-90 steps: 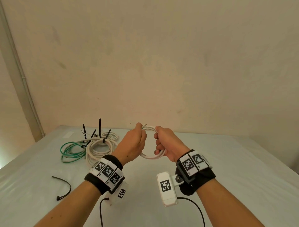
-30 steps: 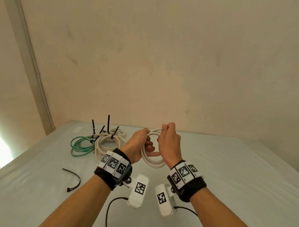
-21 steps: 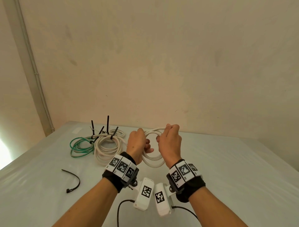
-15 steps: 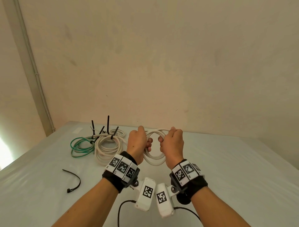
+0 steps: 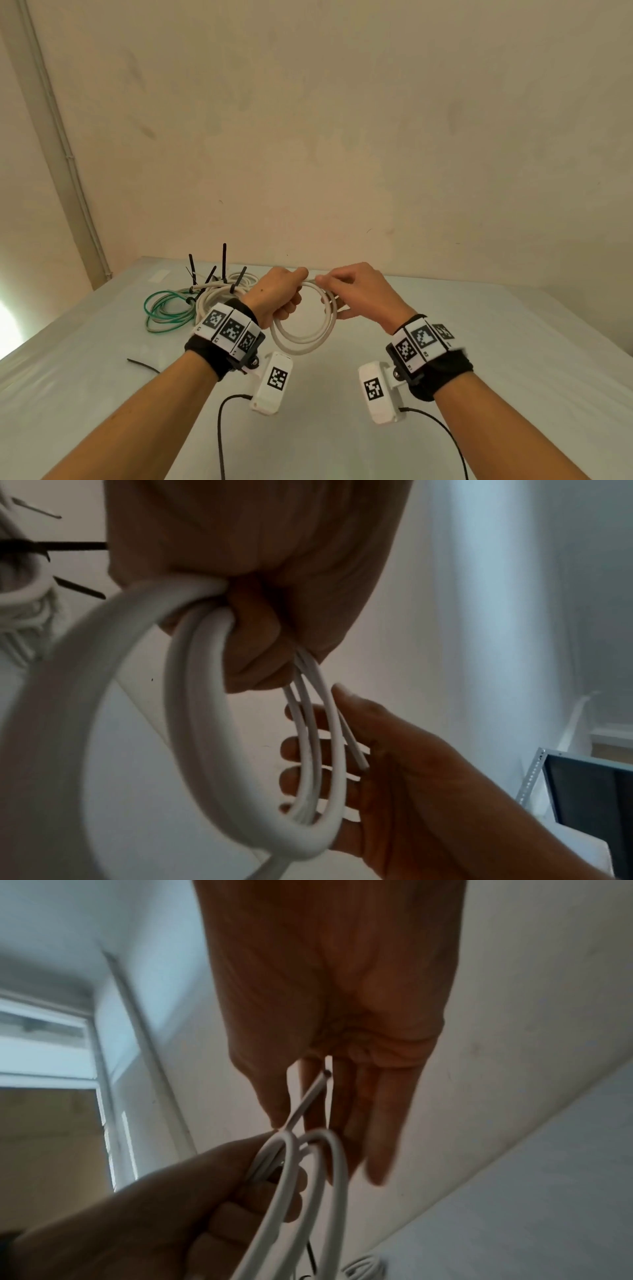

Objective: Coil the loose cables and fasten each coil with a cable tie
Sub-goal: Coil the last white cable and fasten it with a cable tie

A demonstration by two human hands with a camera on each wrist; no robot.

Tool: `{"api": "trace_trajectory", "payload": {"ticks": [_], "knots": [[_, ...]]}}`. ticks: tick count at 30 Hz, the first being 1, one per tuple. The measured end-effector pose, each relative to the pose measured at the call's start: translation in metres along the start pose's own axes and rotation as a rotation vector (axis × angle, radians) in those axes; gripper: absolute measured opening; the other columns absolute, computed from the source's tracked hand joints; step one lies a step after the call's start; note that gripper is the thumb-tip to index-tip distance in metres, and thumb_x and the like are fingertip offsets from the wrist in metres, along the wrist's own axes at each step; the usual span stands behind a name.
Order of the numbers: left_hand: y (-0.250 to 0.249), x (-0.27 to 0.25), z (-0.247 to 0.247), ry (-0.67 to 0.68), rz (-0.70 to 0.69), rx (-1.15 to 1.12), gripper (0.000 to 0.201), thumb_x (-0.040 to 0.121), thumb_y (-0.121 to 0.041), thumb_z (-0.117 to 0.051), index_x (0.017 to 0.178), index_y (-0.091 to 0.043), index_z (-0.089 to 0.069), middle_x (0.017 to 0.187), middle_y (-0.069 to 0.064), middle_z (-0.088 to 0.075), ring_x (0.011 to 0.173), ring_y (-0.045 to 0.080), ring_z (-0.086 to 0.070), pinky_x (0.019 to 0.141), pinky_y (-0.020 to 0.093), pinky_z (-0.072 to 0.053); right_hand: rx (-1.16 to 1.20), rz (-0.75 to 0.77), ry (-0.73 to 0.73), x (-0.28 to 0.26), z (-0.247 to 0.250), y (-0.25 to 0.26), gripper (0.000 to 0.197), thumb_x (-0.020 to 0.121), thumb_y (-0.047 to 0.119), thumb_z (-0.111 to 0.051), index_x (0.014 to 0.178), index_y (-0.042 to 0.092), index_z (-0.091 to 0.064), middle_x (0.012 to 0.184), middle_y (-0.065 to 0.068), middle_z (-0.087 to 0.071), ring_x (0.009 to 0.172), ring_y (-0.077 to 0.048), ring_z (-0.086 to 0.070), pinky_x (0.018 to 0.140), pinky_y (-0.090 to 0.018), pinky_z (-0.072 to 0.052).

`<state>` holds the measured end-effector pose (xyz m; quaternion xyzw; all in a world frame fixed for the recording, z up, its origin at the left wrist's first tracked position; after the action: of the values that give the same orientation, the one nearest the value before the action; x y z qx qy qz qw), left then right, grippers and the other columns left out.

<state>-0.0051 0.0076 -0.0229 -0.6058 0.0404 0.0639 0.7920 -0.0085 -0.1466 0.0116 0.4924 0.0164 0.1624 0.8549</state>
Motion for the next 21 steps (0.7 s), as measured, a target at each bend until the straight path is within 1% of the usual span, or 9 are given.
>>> {"api": "trace_trajectory", "payload": {"ticks": [1, 3, 5, 7, 10, 12, 15, 18, 21], "knots": [[0.001, 0.000, 0.000, 0.013, 0.001, 0.025, 0.031, 0.104, -0.028, -0.046, 0.076, -0.014, -0.045, 0.062, 0.003, -0.045, 0.042, 0.012, -0.032, 0.039, 0.020, -0.023, -0.159, 0.037, 0.028, 0.002, -0.001, 0.003, 0.033, 0.098, 0.042, -0.065, 0.088, 0.013, -0.077, 0.078, -0.005, -0.075, 0.070, -0.018, -0.071, 0.068, -0.032, -0.060], [0.001, -0.001, -0.004, 0.047, -0.002, 0.048, 0.029, 0.103, -0.027, -0.046, 0.079, -0.012, -0.048, 0.061, 0.003, -0.044, 0.042, 0.012, -0.031, 0.039, 0.020, -0.023, -0.383, 0.083, 0.112, 0.005, -0.014, 0.009, 0.030, 0.096, 0.040, -0.063, 0.093, 0.012, -0.074, 0.083, -0.007, -0.073, 0.071, -0.018, -0.065, 0.068, -0.035, -0.051], [0.001, -0.001, -0.011, 0.082, -0.013, 0.054, 0.029, 0.103, -0.027, -0.045, 0.081, -0.009, -0.053, 0.059, 0.002, -0.044, 0.041, 0.011, -0.031, 0.038, 0.021, -0.024, -0.444, 0.096, 0.199, 0.004, -0.030, 0.009, 0.021, 0.097, 0.032, -0.061, 0.107, 0.016, -0.070, 0.095, -0.006, -0.074, 0.080, -0.019, -0.070, 0.074, -0.037, -0.056], [0.001, -0.002, -0.013, 0.097, -0.013, 0.026, 0.031, 0.103, -0.025, -0.044, 0.078, -0.009, -0.055, 0.058, 0.001, -0.044, 0.041, 0.010, -0.031, 0.038, 0.021, -0.024, -0.423, 0.080, 0.242, 0.004, -0.036, 0.006, 0.020, 0.102, 0.024, -0.054, 0.117, 0.015, -0.064, 0.099, -0.005, -0.072, 0.078, -0.016, -0.072, 0.066, -0.028, -0.057], [0.006, -0.003, -0.014, 0.120, 0.043, -0.157, 0.032, 0.103, -0.022, -0.043, 0.077, -0.007, -0.057, 0.057, 0.000, -0.043, 0.041, 0.009, -0.030, 0.035, 0.019, -0.022, -0.252, -0.008, 0.196, 0.005, -0.033, -0.004, 0.022, 0.103, 0.015, -0.041, 0.100, 0.012, -0.062, 0.085, -0.005, -0.060, 0.070, -0.016, -0.065, 0.056, -0.025, -0.050], [0.008, -0.003, -0.015, 0.112, 0.074, -0.320, 0.032, 0.103, -0.020, -0.042, 0.080, -0.004, -0.058, 0.053, -0.002, -0.043, 0.040, 0.008, -0.029, 0.032, 0.017, -0.022, -0.084, -0.043, 0.098, 0.007, -0.028, -0.006, 0.026, 0.101, 0.013, -0.040, 0.088, 0.014, -0.063, 0.076, -0.003, -0.052, 0.061, -0.014, -0.056, 0.058, -0.030, -0.050], [0.010, -0.003, -0.013, 0.052, 0.056, -0.478, 0.027, 0.101, -0.016, -0.041, 0.084, -0.003, -0.058, 0.052, -0.001, -0.045, 0.039, 0.008, -0.033, 0.033, 0.018, -0.031, 0.278, -0.131, 0.013, 0.006, -0.029, -0.014, 0.024, 0.097, 0.009, -0.042, 0.088, 0.008, -0.065, 0.069, -0.001, -0.042, 0.051, -0.013, -0.044, 0.062, -0.040, -0.060], [0.014, -0.007, -0.011, -0.015, 0.051, -0.600, 0.021, 0.100, -0.012, -0.041, 0.090, -0.002, -0.057, 0.054, 0.003, -0.048, 0.038, 0.010, -0.038, 0.038, 0.022, -0.044, 0.422, -0.191, -0.022, 0.005, -0.033, -0.019, 0.022, 0.092, 0.007, -0.037, 0.085, 0.008, -0.058, 0.063, 0.000, -0.034, 0.044, -0.012, -0.033, 0.058, -0.036, -0.054], [0.016, -0.008, -0.013, -0.044, 0.077, -0.645, 0.021, 0.098, -0.012, -0.042, 0.082, -0.006, -0.054, 0.052, 0.002, -0.046, 0.036, 0.009, -0.035, 0.033, 0.020, -0.036, 0.461, -0.214, -0.093, 0.002, -0.034, -0.020, 0.019, 0.092, 0.011, -0.038, 0.082, 0.009, -0.054, 0.054, 0.004, -0.031, 0.042, -0.012, -0.027, 0.049, -0.030, -0.046]]}}
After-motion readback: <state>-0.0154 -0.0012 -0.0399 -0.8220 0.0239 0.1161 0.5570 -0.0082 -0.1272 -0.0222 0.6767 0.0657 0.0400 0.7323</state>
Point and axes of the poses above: each hand's wrist, its own x-axis towards the middle knuckle, its own z-axis out of the back of the hand, y = z × x, the point moved 9 cm from there along x, towards the middle knuckle
